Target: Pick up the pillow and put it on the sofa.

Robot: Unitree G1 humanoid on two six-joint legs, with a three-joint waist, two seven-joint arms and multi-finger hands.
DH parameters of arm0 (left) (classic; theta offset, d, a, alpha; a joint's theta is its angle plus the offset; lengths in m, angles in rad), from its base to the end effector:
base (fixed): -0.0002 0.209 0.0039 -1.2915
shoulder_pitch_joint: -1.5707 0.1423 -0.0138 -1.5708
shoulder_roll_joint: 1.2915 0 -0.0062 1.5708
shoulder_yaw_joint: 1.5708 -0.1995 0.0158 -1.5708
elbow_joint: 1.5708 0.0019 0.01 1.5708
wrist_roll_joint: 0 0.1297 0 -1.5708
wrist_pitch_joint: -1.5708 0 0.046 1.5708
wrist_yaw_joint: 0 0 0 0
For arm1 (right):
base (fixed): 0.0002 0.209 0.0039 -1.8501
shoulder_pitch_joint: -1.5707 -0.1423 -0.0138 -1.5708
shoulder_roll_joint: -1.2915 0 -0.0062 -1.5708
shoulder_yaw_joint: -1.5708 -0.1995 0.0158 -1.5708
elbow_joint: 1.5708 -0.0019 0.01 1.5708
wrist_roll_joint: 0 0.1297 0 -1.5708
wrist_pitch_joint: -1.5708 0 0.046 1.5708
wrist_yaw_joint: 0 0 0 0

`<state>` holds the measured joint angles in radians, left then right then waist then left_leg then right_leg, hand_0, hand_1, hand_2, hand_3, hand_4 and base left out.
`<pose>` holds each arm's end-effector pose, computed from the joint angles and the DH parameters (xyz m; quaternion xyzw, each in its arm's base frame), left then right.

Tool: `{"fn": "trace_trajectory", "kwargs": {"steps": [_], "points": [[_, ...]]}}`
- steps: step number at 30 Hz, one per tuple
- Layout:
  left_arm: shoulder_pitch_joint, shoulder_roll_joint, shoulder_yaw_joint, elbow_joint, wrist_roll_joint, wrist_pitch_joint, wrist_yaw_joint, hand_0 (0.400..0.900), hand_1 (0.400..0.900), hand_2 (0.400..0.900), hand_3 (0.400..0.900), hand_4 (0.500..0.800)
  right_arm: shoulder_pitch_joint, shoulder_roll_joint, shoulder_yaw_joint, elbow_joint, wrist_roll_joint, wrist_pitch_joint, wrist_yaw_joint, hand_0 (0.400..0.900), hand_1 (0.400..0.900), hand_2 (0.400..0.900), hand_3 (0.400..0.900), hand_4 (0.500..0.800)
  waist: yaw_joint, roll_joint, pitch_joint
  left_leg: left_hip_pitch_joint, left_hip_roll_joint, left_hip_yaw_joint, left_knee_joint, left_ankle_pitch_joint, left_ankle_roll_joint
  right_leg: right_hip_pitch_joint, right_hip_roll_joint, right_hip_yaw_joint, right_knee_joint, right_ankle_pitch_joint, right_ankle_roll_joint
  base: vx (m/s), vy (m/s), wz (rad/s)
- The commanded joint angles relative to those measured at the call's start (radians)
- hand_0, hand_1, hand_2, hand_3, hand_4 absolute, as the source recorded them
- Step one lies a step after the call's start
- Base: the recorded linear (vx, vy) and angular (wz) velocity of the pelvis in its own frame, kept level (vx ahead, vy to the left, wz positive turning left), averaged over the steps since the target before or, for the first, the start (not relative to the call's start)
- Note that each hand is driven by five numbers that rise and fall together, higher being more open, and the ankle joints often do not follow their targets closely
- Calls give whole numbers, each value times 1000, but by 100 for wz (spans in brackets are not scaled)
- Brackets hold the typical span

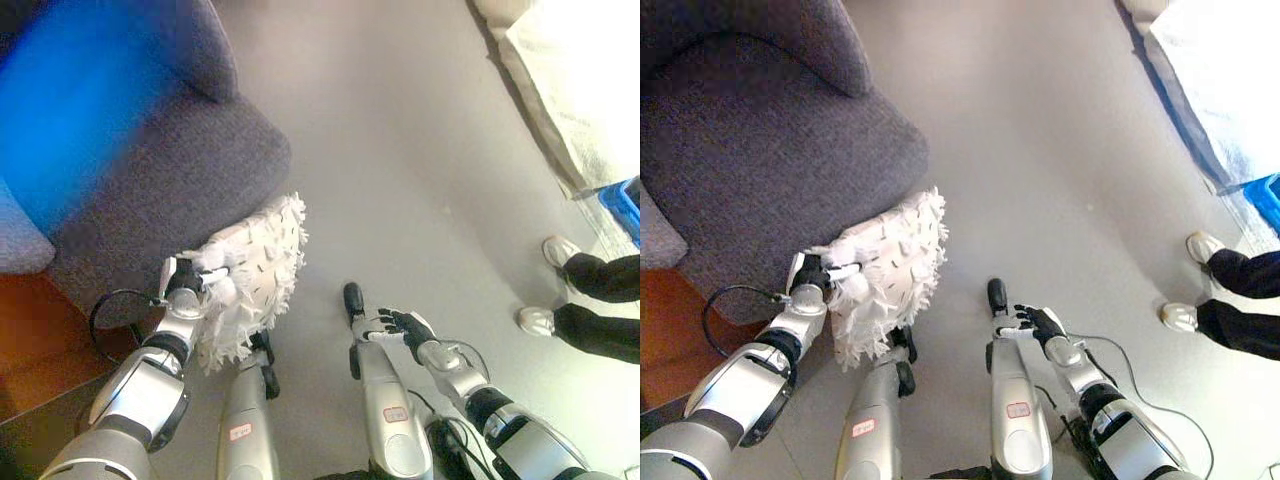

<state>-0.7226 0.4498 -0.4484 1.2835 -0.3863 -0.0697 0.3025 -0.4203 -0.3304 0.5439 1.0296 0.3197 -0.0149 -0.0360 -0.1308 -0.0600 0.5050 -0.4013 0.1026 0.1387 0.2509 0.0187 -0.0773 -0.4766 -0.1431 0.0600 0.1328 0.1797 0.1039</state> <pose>0.2967 0.2503 0.0208 0.2193 0.2240 0.1834 0.9317 0.2329 -0.1967 -0.0503 -0.1832 0.3266 0.0741 0.9243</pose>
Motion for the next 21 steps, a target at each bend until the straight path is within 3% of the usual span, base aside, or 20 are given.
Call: {"fn": "trace_trajectory", "kwargs": {"steps": [1, 8, 14, 21], "points": [[16, 57, 65, -55, 49, -103, 23, 400, 400, 400, 400, 500, 61, -36, -25, 11, -9, -19, 17, 900, 900, 900, 900, 800, 31, 39, 1, 25, -22, -61, -6, 23, 21, 90, -5, -93, 54, -96, -30, 40, 15, 10], [124, 65, 67, -134, 111, -122, 34, 400, 400, 400, 400, 500, 129, -31, -64, 115, -28, -15, 59, 900, 900, 900, 900, 800, 52, 65, -118, 170, -28, -66, -133, 46, 18, 239, -8, -128, -38, -97, -26, 72, 34, 9], [191, 90, 70, -254, 155, -83, 22, 400, 400, 400, 400, 500, 207, -45, -108, 153, -70, 9, 88, 900, 900, 900, 900, 800, 64, 82, -206, 267, -35, -57, -174, 30, 22, 340, -7, -144, -99, -98, -21, 108, 51, 6], [219, 136, 71, -373, 232, 6, -9, 400, 400, 400, 400, 500, 245, -49, -141, 180, -115, 37, 113, 900, 900, 900, 900, 800, 77, 98, -281, 334, -38, -59, -199, 20, 26, 400, -11, -156, -111, -106, -15, 95, 14, 7]]}}
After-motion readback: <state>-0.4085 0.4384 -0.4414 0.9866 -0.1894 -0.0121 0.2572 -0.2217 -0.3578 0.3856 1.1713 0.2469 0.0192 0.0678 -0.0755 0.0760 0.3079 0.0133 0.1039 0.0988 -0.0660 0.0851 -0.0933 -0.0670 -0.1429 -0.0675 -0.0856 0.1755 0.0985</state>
